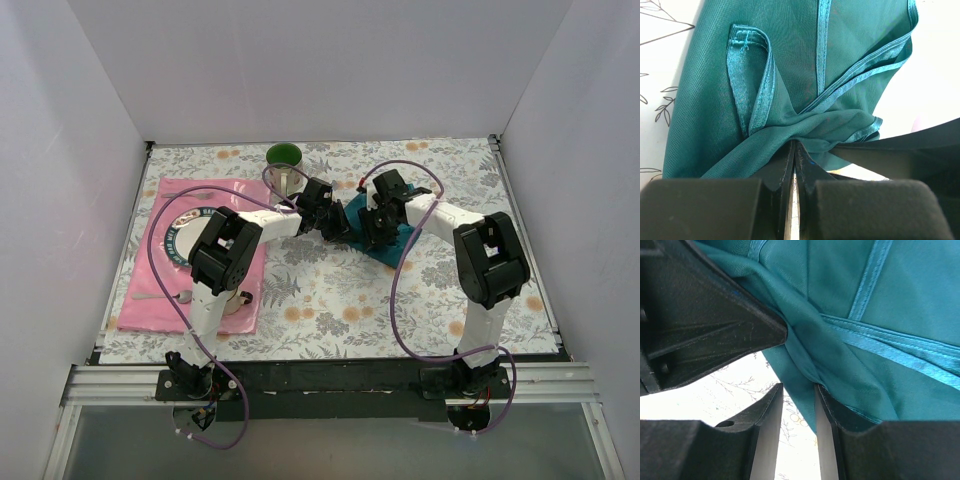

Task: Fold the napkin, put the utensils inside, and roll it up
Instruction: Roll the napkin with the utensil

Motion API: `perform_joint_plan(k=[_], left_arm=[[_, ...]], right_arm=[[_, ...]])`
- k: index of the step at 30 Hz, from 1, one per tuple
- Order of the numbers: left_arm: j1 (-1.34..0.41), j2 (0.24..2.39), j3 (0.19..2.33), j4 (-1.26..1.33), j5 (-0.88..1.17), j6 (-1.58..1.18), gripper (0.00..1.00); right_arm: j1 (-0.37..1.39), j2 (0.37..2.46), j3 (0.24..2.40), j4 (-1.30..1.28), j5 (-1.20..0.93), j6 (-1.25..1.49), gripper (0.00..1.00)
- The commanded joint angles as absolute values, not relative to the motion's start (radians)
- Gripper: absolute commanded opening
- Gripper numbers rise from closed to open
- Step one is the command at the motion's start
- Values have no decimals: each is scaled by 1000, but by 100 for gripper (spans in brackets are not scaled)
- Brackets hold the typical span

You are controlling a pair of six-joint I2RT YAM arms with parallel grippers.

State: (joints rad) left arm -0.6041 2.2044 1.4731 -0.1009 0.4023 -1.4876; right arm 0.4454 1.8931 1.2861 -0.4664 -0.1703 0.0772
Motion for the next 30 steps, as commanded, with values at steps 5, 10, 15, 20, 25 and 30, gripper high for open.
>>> perform_joint_plan(k=[5, 10, 15, 20, 25, 30], left_arm=[[-600, 2241, 1474, -202, 370, -1450, 0], [-600, 2238, 1477, -204, 376, -1447, 0], [-600, 2233, 1479, -210, 376, -1442, 0], [-598, 2224, 1500, -215, 390, -1416, 0], [-598, 2174, 1577, -253, 365, -1359, 22], [-595, 2123, 1669, -334, 345, -1315, 33]], right_arm=[[425, 1865, 1301, -463, -149, 89, 29], [393, 1894, 1269, -439, -152, 124, 20], [351, 1913, 1235, -402, -202, 176, 23], [350, 1945, 1218, -431, -114, 181, 12], [350, 1948, 1187, -425, -98, 181, 7], [351, 1962, 1190, -431, -103, 180, 6]])
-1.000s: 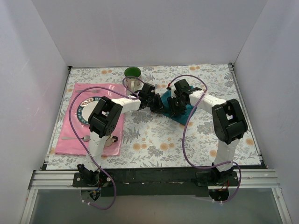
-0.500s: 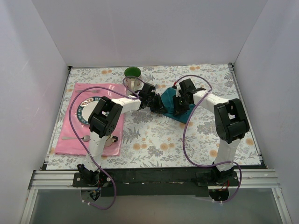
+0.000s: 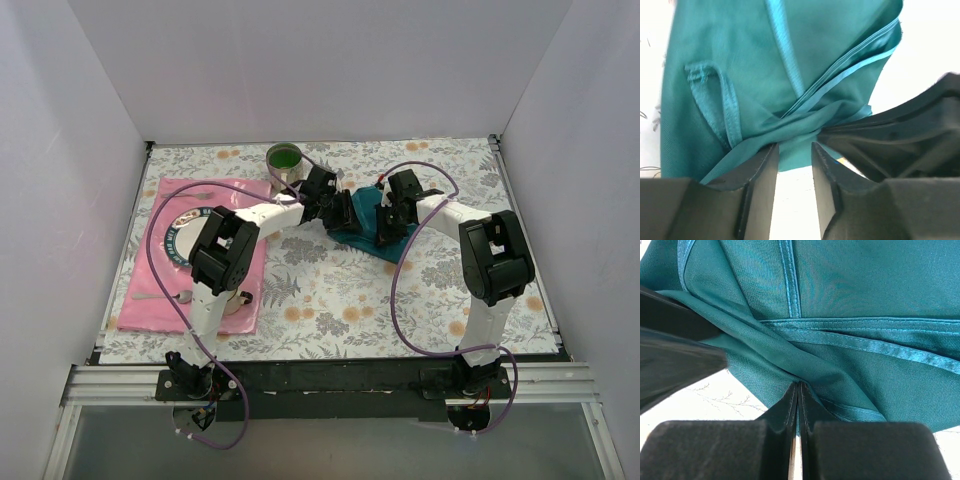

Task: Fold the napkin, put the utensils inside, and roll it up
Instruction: Roll the napkin with the utensil

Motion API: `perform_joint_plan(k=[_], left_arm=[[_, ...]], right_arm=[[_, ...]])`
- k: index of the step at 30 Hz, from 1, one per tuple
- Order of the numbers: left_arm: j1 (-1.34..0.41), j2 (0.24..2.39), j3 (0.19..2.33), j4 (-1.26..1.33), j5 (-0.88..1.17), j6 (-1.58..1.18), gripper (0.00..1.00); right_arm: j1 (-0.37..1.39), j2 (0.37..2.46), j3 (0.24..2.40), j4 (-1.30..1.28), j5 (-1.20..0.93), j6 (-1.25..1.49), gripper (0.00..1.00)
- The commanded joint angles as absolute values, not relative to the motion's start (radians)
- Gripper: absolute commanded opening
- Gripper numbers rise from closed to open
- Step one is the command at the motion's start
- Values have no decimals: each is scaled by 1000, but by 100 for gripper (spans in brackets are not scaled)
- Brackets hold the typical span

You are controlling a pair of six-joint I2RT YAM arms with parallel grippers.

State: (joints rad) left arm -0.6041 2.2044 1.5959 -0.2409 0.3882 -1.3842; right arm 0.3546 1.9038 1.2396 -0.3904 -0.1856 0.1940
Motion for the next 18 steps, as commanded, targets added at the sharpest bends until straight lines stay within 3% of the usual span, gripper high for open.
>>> perform_joint_plan(k=[1, 5, 9, 18], left_arm=[[-594, 2109, 1672, -345, 327, -1312, 34], [-591, 2016, 1585, -382, 282, -1290, 21], [-589, 1953, 1496, -390, 281, -1278, 14], [-589, 1925, 1410, -339, 325, -1301, 11]], right_arm=[[351, 1962, 1192, -433, -100, 179, 6], [351, 1967, 1203, -443, -104, 173, 5], [354, 1963, 1206, -448, -109, 170, 5], [357, 1954, 1216, -457, -114, 161, 4]])
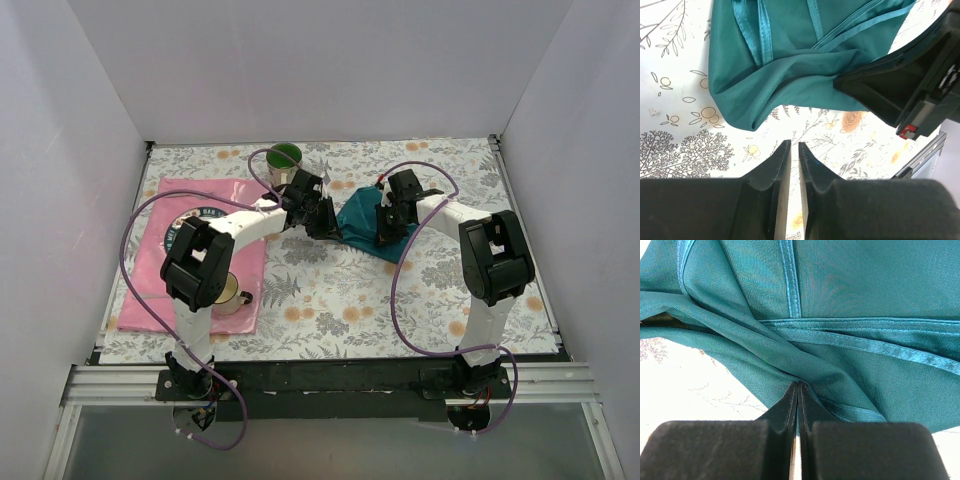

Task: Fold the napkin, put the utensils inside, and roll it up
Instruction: Roll the napkin with the utensil

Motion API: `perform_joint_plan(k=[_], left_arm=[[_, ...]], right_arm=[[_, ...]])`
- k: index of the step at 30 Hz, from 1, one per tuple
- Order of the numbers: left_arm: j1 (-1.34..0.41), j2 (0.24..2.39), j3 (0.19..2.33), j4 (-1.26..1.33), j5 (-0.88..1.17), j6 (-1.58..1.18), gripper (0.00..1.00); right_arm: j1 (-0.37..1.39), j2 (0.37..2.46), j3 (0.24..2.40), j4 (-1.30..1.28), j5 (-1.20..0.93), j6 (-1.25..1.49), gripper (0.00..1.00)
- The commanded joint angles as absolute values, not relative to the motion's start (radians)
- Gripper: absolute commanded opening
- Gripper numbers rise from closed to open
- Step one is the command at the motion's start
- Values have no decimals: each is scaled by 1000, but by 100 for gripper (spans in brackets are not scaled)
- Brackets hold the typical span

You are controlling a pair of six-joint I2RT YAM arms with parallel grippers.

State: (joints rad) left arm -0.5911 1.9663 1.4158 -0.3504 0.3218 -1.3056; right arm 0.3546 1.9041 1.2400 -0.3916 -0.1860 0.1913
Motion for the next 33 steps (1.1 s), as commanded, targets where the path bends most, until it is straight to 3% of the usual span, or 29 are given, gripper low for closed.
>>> perform_joint_plan(k=[1, 18, 26, 33], left_arm=[[-588, 1940, 1416, -341, 307, -1301, 11], [-557, 2161, 1638, -339, 308, -1290, 10], [-557, 2244, 1638, -314, 327, -1296, 8], [-574, 2252, 1680, -363, 194, -1189, 9]], right_arm=[[357, 1954, 1216, -460, -114, 160, 4], [367, 1971, 1250, -489, -110, 146, 4], [377, 1971, 1259, -502, -110, 146, 3], [397, 1979, 1195, -465, -133, 173, 3]])
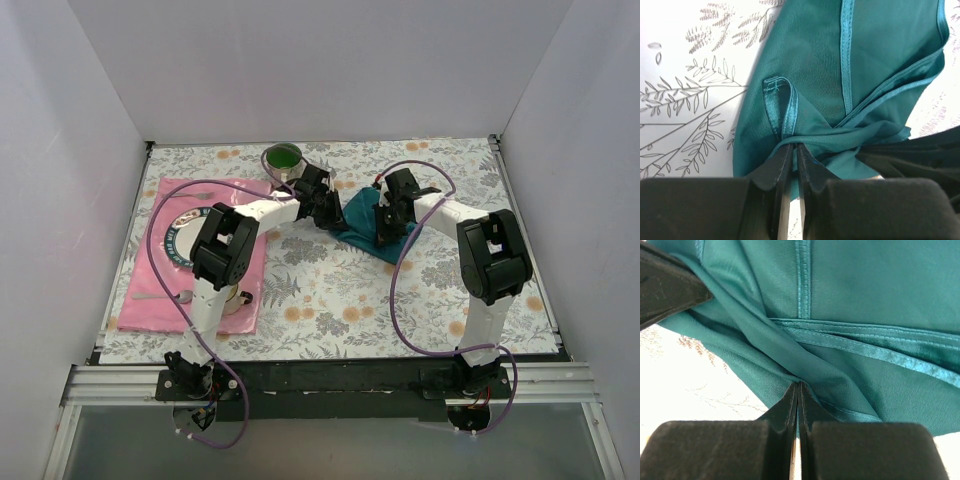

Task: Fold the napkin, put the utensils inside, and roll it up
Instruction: Roll the napkin with the utensil

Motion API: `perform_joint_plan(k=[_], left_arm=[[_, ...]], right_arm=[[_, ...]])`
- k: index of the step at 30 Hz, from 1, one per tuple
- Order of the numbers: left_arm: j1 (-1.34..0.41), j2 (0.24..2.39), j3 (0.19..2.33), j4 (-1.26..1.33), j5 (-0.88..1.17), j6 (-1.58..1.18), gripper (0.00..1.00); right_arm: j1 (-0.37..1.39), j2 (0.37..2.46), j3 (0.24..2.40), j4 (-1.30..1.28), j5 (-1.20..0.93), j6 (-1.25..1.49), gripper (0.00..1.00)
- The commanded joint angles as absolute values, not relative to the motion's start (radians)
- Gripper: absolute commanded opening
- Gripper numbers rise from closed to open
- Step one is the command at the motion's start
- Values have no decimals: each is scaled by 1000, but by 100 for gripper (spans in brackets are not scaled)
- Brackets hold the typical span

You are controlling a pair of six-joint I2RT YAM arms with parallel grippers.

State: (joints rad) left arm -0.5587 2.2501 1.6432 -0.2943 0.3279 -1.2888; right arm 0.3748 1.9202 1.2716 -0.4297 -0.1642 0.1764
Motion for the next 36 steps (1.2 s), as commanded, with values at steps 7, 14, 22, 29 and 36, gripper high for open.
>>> perform_joint_plan(k=[7, 14, 22, 29, 36], left_arm=[[-601, 2079, 1784, -465, 135, -1186, 43], [-604, 1918, 1557, -505, 226, -1449, 43], [-614, 1819, 1207, -48, 353, -1612, 5], [-612, 1934, 1232, 38, 423, -1629, 2], [-612, 1974, 1229, 66, 425, -1615, 2]], right_arm=[[400, 1908, 1071, -329, -276, 340, 3], [405, 1806, 919, -149, -319, 508, 6], [416, 1786, 864, -63, -348, 543, 6], [433, 1769, 871, -78, -328, 511, 6], [436, 1756, 894, -110, -308, 479, 6]])
